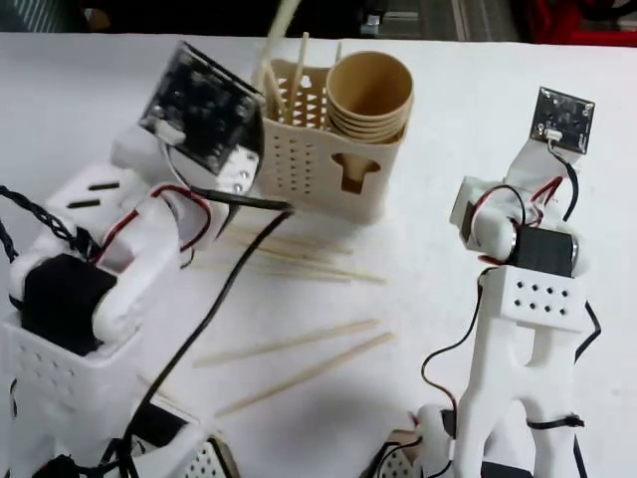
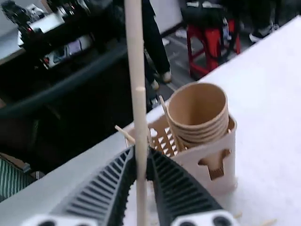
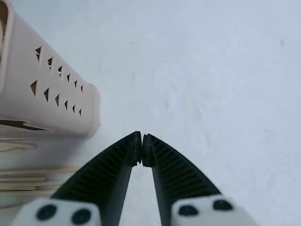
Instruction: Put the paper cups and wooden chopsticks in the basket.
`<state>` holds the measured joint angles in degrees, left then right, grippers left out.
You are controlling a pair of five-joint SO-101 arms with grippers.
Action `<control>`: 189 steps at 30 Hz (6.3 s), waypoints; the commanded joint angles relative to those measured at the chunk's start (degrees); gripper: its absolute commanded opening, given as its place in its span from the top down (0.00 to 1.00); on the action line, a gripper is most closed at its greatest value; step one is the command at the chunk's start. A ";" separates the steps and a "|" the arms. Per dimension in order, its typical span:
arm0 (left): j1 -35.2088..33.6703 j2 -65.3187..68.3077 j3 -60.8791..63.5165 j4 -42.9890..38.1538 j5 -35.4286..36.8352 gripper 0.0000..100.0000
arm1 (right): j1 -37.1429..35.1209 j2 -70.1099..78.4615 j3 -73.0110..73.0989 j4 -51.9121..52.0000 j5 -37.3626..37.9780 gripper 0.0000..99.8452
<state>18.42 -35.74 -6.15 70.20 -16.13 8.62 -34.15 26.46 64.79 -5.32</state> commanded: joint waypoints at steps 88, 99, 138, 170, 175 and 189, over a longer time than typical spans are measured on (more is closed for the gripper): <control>-17.98 2.15 -7.56 10.37 3.52 0.81 | -0.48 -1.63 -1.49 0.22 6.15 0.98; -36.26 -8.57 2.11 19.08 0.62 0.81 | -22.29 -1.10 -19.43 23.78 17.05 0.98; -51.12 -50.51 86.86 -17.49 5.45 0.81 | -51.03 49.54 -24.62 -2.51 38.59 0.82; -51.12 -50.51 87.91 -17.41 5.45 0.81 | -49.98 72.40 -48.35 13.14 38.33 0.98; -51.12 -50.51 88.44 -17.58 5.45 0.81 | -50.07 68.62 -48.35 15.69 34.11 0.98; -51.12 -50.51 88.70 -17.58 5.36 0.81 | -49.80 52.00 -48.00 23.69 27.60 0.98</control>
<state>-32.31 -85.41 82.90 53.93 -11.12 -40.79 24.04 -20.92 87.30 23.60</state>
